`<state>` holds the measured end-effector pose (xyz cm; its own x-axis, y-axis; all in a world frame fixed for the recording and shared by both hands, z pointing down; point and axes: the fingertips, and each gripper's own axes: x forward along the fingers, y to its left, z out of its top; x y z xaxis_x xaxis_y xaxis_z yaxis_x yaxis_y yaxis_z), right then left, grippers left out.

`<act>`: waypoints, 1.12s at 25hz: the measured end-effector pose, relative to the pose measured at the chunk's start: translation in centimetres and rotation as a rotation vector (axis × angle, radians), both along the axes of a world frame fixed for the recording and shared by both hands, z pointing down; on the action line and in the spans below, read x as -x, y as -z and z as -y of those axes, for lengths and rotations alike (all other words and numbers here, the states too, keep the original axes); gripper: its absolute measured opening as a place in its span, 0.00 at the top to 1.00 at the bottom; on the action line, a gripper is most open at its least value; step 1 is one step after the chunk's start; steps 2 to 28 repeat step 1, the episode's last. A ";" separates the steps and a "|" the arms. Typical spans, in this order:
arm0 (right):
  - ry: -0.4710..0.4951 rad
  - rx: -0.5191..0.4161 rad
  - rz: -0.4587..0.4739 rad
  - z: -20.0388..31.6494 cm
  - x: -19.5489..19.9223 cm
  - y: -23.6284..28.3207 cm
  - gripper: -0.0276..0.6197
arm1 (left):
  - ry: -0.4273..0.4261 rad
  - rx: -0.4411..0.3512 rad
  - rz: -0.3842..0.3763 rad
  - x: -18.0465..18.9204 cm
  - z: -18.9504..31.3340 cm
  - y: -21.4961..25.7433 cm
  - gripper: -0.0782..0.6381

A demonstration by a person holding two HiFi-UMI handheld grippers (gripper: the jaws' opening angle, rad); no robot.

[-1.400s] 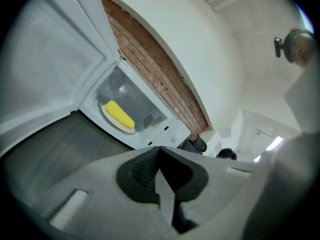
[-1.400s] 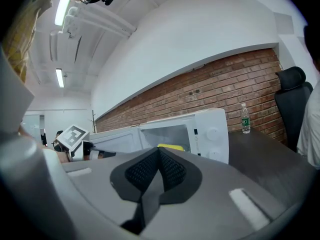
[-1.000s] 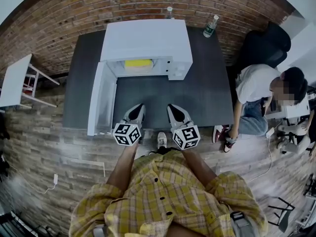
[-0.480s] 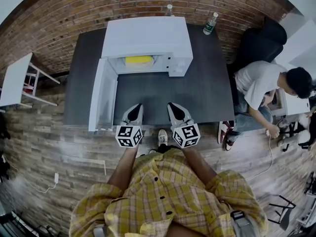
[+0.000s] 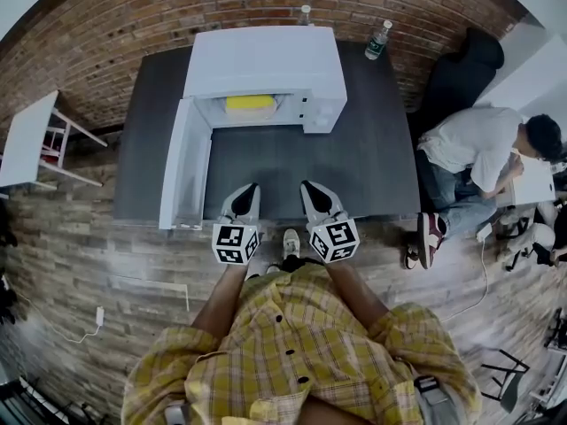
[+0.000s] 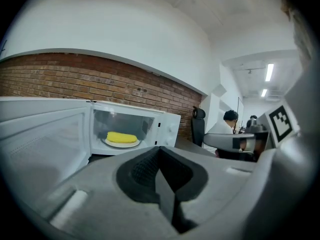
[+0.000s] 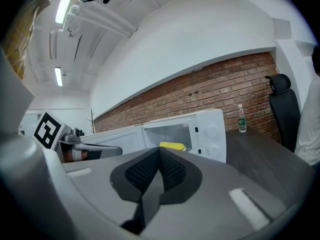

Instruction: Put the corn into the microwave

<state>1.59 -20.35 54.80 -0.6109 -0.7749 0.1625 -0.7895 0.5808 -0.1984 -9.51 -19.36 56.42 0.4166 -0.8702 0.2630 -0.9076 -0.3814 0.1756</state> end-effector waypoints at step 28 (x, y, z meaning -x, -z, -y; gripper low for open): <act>0.001 0.000 0.000 -0.1 0.0 0.0 0.96 | 0.000 -0.002 0.002 -0.1 -0.1 0.1 0.89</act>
